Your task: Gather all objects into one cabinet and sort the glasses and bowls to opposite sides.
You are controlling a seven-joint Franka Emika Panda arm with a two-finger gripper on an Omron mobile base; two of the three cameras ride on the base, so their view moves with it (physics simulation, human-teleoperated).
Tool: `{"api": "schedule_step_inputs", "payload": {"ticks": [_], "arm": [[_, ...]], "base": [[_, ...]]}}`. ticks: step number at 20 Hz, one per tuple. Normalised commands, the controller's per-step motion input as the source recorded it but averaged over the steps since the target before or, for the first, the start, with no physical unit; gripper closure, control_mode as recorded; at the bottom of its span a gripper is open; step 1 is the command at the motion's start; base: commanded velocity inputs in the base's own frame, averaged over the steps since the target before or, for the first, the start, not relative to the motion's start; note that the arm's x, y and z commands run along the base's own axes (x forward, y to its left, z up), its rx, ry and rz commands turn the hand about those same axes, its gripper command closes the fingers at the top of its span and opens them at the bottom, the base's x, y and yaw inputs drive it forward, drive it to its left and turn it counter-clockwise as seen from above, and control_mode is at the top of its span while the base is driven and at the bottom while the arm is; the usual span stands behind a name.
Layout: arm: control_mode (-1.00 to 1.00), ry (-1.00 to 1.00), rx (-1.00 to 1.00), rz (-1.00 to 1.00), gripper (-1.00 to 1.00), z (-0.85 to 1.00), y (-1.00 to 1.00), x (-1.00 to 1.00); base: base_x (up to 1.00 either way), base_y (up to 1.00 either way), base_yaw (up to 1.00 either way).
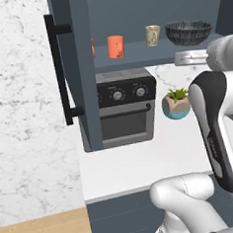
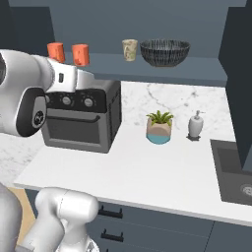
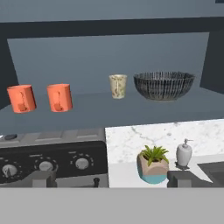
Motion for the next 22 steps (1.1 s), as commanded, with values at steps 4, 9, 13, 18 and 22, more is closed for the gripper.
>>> {"api": "schedule_step_inputs", "payload": {"ticks": [4, 9, 13, 18, 22], "arm": [[-1.00, 0.01, 0.00, 0.00, -1.00, 0.00, -0.47, 0.20], [-1.00, 0.00, 0.00, 0.00, -1.00, 0.00, -0.26, 0.60], [-1.00, 0.00, 0.00, 0.00, -1.00, -0.01, 0.00, 0.81], [-1.00, 0.01, 0.00, 0.00, -1.00, 0.00, 0.00, 0.98], [-1.00, 0.01, 0.00, 0.00, -1.00, -0.06, 0.00, 0.88]], "base": [[0.00, 0.00, 0.00], [0.00, 0.00, 0.00], [0.00, 0.00, 0.00], [0.00, 0.00, 0.00], [0.00, 0.00, 0.00]]}}
